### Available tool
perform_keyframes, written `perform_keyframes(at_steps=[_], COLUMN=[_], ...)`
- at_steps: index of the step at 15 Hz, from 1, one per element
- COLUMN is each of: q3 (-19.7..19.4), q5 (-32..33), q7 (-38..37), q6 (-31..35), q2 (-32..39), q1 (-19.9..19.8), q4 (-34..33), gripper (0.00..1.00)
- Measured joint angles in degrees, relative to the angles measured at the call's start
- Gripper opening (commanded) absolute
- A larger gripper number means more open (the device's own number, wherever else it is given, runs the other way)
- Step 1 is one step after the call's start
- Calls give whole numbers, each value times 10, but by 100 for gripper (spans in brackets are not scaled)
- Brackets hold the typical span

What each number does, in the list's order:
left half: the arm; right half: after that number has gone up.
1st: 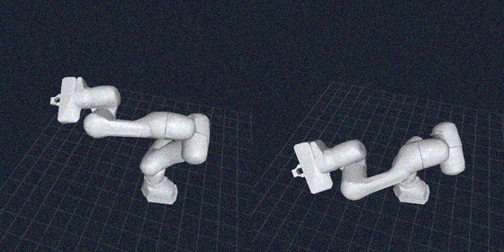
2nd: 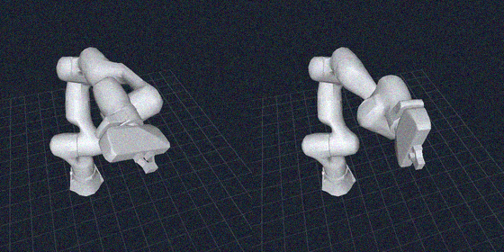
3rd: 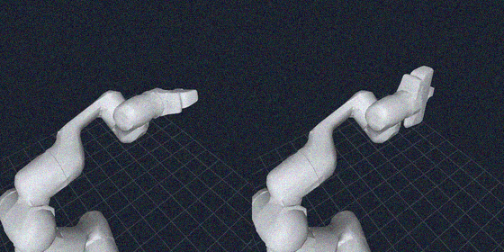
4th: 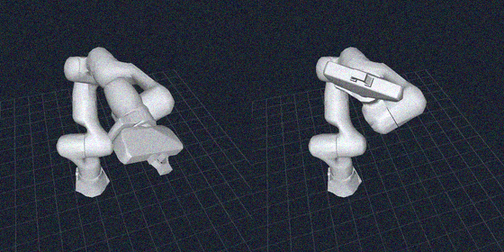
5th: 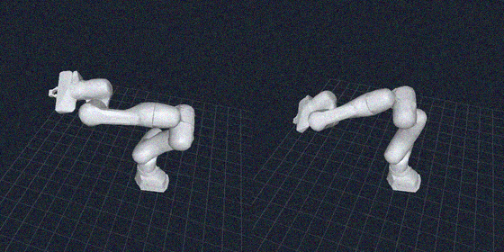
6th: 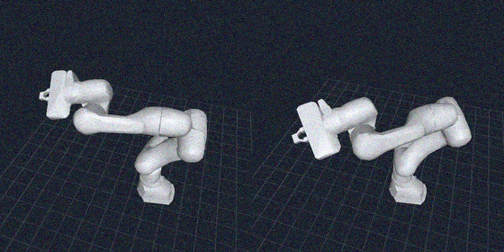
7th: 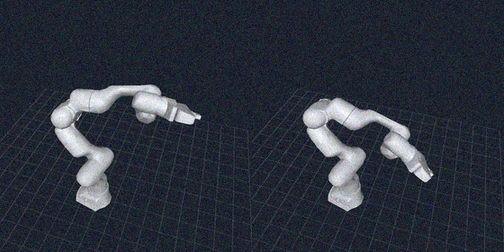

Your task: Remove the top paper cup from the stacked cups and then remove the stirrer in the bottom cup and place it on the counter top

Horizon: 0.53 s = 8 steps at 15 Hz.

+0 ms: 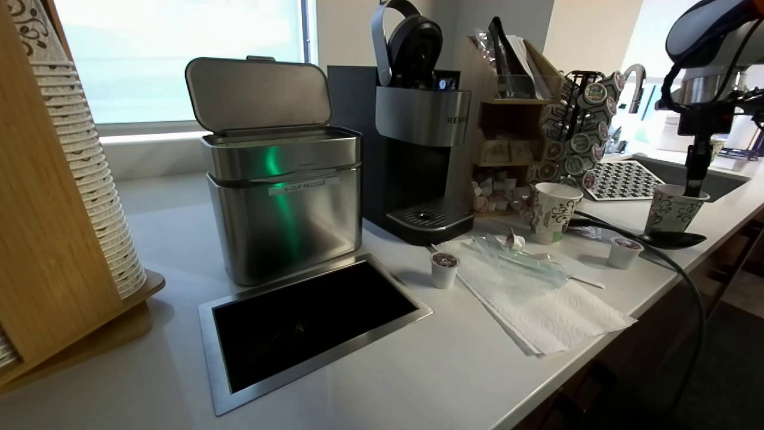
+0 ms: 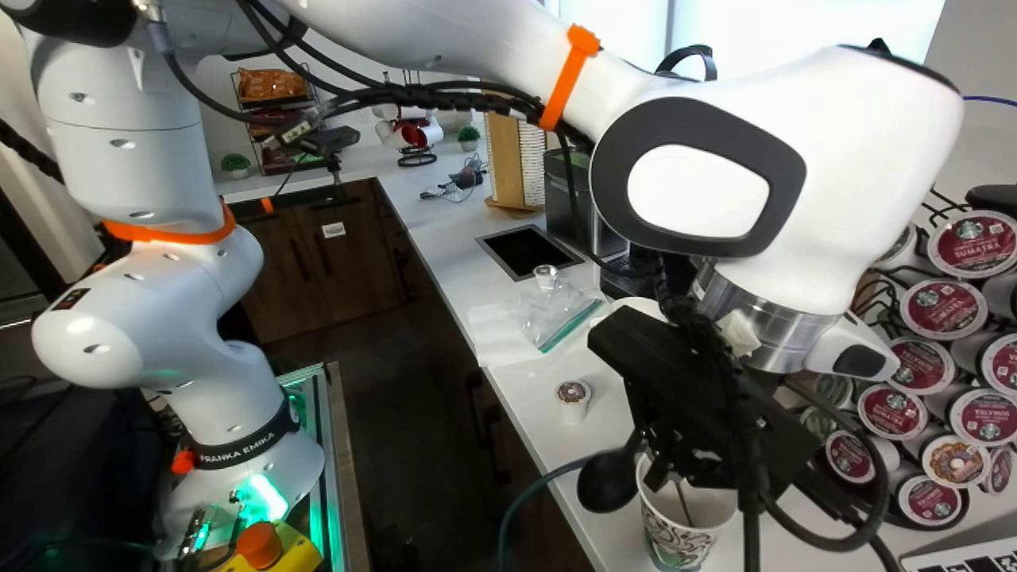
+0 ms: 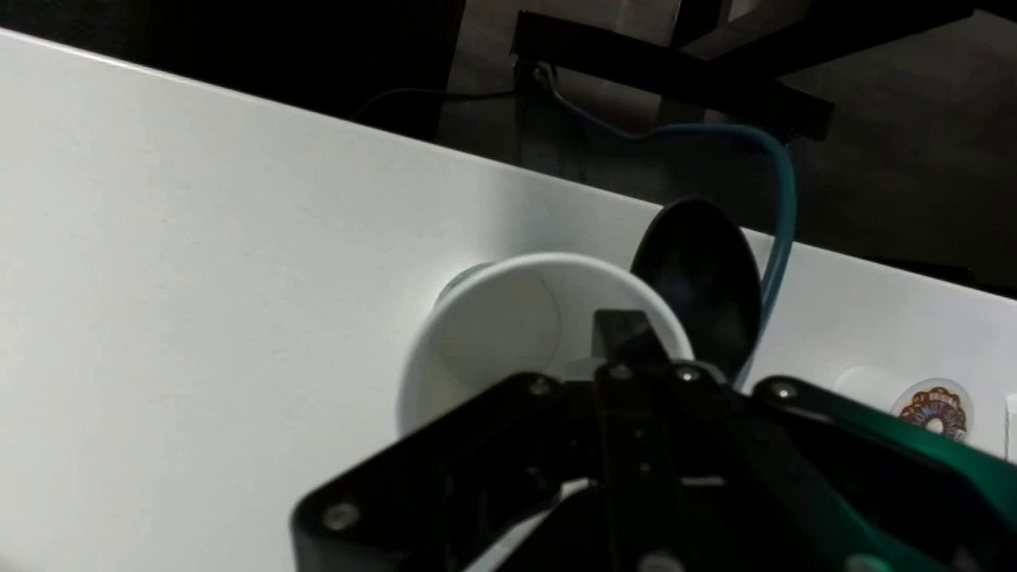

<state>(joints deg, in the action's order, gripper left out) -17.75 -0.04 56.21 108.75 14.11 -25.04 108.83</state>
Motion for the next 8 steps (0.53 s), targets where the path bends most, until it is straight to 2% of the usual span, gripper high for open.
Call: perform_keyframes(at_steps=[7, 8], q3=[-11, -11], q5=[2, 2], q7=[0, 0], q6=[1, 1], q2=[-58, -60], q1=[0, 0], q4=[-1, -1], gripper=[0, 26])
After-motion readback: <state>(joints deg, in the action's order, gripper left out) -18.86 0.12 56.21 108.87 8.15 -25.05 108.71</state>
